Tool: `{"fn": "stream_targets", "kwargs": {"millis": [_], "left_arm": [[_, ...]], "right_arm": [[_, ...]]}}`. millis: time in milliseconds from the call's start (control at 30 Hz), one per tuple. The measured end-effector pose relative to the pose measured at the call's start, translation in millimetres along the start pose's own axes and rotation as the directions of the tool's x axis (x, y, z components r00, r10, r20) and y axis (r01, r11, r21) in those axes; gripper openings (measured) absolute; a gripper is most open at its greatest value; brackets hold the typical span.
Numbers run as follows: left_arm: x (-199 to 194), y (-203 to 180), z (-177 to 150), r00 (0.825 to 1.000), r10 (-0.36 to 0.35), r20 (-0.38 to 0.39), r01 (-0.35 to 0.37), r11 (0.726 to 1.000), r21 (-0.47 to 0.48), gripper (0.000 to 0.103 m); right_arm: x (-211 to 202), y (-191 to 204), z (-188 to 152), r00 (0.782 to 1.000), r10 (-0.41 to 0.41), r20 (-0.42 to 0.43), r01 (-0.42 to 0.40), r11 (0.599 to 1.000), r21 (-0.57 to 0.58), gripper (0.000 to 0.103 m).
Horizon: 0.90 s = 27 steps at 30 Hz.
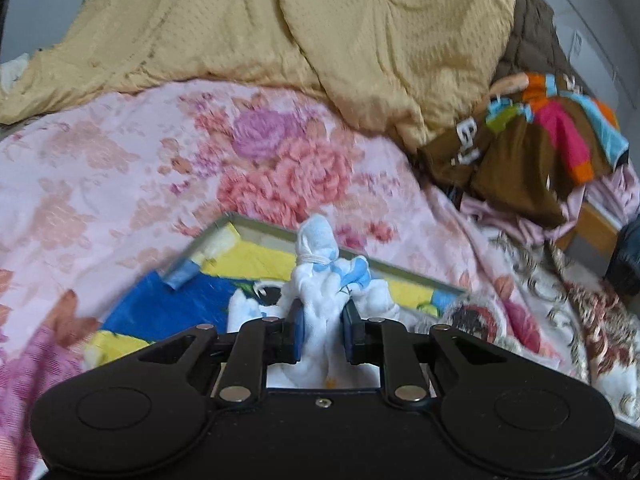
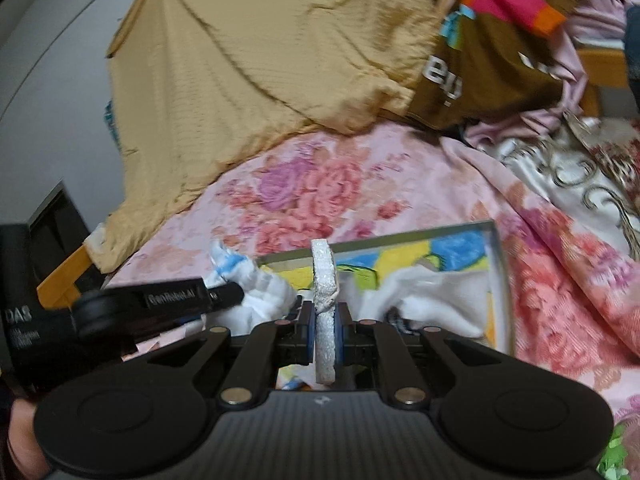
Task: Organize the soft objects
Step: 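Lift and carry the baby towel and white sock over the grey tray, then open the left tool over the tray while the right tool releases the white sock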
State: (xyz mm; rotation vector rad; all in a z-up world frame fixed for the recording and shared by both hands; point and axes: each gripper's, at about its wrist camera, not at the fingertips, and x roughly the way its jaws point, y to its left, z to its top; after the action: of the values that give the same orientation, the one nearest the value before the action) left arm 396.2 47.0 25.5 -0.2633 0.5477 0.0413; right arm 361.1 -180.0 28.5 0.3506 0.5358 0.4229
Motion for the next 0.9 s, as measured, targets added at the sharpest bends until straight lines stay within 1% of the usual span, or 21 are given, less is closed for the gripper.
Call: {"fn": "stream_targets", "kwargs": {"millis": [100,200,300,400,467,500,533,567,600,667,700,767,800,867,900], "left_arm": [[9,-6,-8,1.0,0.019,-0.017,-0.018,1.0,0.025,0.02],[14,-9,-13,0.999,0.038,-0.012,-0.037,0.999,0.032,0.021],[15,-12,-17,0.998,0.056,-0.003,-0.056,0.997,0.052,0.023],[13,-13,-17,0.998,0.066,0.008,-0.067,0.996,0.052,0.029],[10,-13,-16,0.997,0.071,0.013,-0.071,0.997,0.04,0.036],[7,-12,-15,0.997,0.071,0.016,-0.071,0.997,0.035,0.036],[5,-12,-14,0.997,0.071,0.019,-0.071,0.997,0.032,0.039],[3,-12,-14,0.997,0.074,0.022,-0.075,0.997,0.033,0.045],[2,-12,-14,0.997,0.076,0.025,-0.077,0.996,0.035,0.048],[-3,-12,-15,0.996,0.085,0.035,-0.086,0.995,0.04,0.058],[-6,-12,-15,0.995,0.089,0.038,-0.091,0.995,0.043,0.06],[-12,-11,-16,0.994,0.098,0.044,-0.099,0.994,0.041,0.063],[-15,-10,-15,0.994,0.1,0.047,-0.101,0.994,0.036,0.063],[-21,-9,-14,0.993,0.106,0.055,-0.108,0.994,0.029,0.07],[-26,-8,-13,0.992,0.109,0.062,-0.111,0.993,0.028,0.072]], "right_arm": [[4,-9,-1,1.0,-0.013,-0.011,0.013,0.999,0.034,0.011],[8,-16,-3,0.999,-0.029,-0.04,0.031,0.998,0.058,0.011],[9,-18,-4,0.998,-0.045,-0.052,0.049,0.997,0.065,0.012],[9,-17,-5,0.996,-0.062,-0.056,0.066,0.996,0.062,0.015],[9,-15,-4,0.995,-0.077,-0.056,0.08,0.996,0.05,0.016],[8,-14,-4,0.996,-0.077,-0.055,0.079,0.996,0.052,0.017],[6,-13,-3,0.996,-0.075,-0.057,0.078,0.995,0.058,0.021],[5,-13,-2,0.996,-0.075,-0.057,0.078,0.995,0.058,0.026],[4,-11,-1,0.996,-0.079,-0.052,0.082,0.995,0.049,0.028],[-1,-8,1,0.995,-0.088,-0.038,0.089,0.996,0.029,0.033],[-3,-7,2,0.996,-0.088,-0.033,0.088,0.996,0.025,0.035],[-7,-5,3,0.996,-0.089,-0.021,0.089,0.996,0.016,0.043],[-9,-5,4,0.995,-0.094,-0.015,0.094,0.996,0.009,0.045],[-12,-5,5,0.994,-0.106,-0.007,0.106,0.994,0.007,0.05],[-14,-5,6,0.994,-0.109,-0.003,0.109,0.994,0.013,0.052]]}}
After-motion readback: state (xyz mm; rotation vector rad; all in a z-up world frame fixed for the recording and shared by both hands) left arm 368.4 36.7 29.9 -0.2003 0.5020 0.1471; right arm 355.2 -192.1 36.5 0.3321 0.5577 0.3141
